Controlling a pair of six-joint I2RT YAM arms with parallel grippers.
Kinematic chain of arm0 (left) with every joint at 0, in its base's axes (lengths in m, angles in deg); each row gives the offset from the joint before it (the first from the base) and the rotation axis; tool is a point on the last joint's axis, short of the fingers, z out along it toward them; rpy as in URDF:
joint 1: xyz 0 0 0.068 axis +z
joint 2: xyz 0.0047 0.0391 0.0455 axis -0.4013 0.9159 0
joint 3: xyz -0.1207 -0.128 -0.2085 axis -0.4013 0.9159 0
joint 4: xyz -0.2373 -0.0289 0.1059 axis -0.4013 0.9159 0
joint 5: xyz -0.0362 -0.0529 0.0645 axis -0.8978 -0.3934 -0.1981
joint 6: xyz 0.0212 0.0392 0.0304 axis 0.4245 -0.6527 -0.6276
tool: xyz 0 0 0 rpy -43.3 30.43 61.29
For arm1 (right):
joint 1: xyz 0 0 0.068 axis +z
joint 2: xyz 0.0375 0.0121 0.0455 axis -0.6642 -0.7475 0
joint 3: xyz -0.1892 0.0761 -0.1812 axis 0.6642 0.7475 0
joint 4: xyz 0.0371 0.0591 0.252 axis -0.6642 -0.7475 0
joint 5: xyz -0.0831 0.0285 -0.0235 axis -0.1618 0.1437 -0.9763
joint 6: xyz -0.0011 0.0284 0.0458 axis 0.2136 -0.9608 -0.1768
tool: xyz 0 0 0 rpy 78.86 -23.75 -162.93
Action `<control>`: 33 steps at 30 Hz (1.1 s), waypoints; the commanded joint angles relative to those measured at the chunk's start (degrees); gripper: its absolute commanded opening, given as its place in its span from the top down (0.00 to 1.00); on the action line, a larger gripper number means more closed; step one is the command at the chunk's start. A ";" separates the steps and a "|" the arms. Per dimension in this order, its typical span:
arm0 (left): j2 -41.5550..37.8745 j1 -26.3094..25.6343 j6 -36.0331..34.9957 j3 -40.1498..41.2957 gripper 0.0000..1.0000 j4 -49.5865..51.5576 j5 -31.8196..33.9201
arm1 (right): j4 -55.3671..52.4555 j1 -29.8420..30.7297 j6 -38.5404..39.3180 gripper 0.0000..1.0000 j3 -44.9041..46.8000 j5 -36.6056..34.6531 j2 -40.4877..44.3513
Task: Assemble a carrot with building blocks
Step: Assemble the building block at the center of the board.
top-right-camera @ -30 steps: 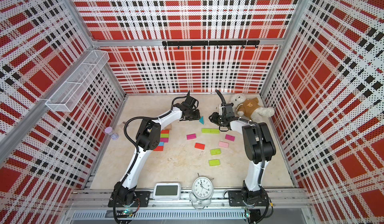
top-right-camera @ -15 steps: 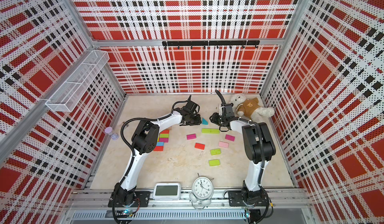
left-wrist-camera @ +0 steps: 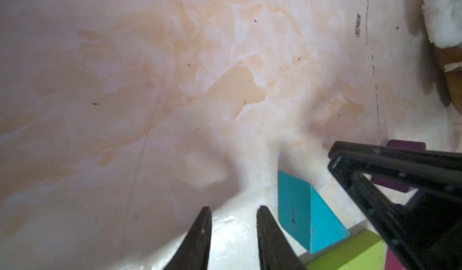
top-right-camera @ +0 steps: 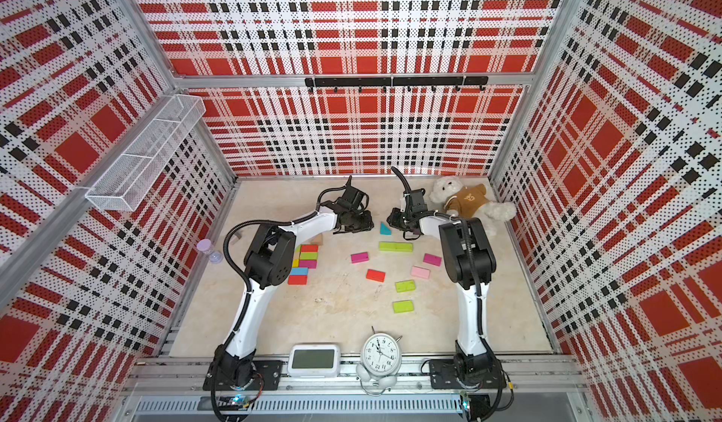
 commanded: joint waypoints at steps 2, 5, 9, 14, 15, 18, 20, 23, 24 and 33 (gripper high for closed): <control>-0.84 -0.54 -0.15 -0.92 0.65 -0.97 -1.02 | 0.20 0.84 0.85 0.69 -0.45 0.34 -0.83; -1.22 -0.92 -0.18 0.11 0.65 -0.95 -0.92 | 0.91 1.09 0.34 0.69 0.68 0.74 -0.75; -1.85 -1.21 -0.34 1.59 0.65 -0.98 -0.88 | 1.00 1.51 0.28 0.69 1.76 0.66 -0.40; -2.82 -1.44 -0.19 3.36 0.65 -1.05 -0.68 | 1.63 1.69 -0.26 0.69 3.10 0.83 0.13; -3.11 -1.58 -0.24 3.72 0.65 -1.13 -0.76 | 1.71 1.84 -0.31 0.69 3.36 0.83 0.26; -3.31 -1.92 -0.20 4.20 0.65 -1.19 -0.64 | 2.07 1.95 -0.49 0.69 3.94 0.66 0.79; -3.54 -2.18 -0.21 4.46 0.65 -1.22 -0.69 | 2.09 2.06 -0.56 0.69 4.18 0.66 1.05; -4.06 -2.34 -0.15 4.97 0.65 -1.24 -0.50 | 2.14 2.27 -0.73 0.69 4.62 0.52 1.66; -4.38 -2.38 -0.15 5.21 0.65 -1.34 -0.48 | 2.14 2.45 -0.78 0.69 4.75 0.41 1.99; -6.45 -2.40 -0.19 7.47 0.65 -1.46 -0.03 | 2.84 2.87 -1.37 0.69 6.45 0.22 3.42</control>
